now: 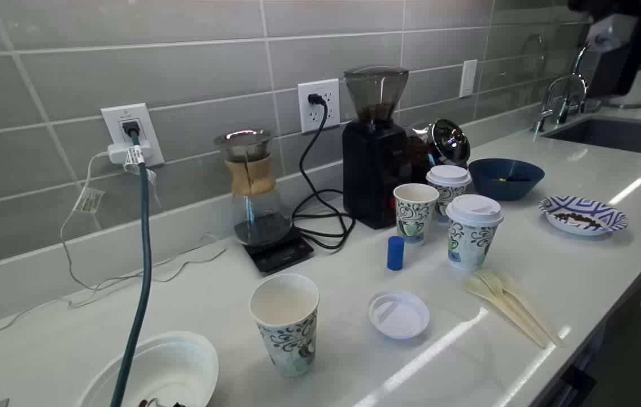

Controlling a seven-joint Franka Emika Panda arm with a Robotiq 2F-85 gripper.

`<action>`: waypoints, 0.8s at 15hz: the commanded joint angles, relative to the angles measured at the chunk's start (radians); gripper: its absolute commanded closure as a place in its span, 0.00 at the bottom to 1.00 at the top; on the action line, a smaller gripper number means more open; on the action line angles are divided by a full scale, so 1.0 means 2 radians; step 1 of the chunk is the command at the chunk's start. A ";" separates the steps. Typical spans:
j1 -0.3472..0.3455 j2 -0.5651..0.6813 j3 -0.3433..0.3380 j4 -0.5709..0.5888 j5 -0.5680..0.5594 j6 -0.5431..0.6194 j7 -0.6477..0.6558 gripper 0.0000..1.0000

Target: Flip the cup lid on the table

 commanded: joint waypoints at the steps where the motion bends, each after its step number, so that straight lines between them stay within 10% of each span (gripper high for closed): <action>1: -0.016 -0.001 0.011 0.002 0.005 -0.004 -0.006 0.00; 12: -0.001 0.034 0.063 -0.022 0.045 0.134 0.011 0.00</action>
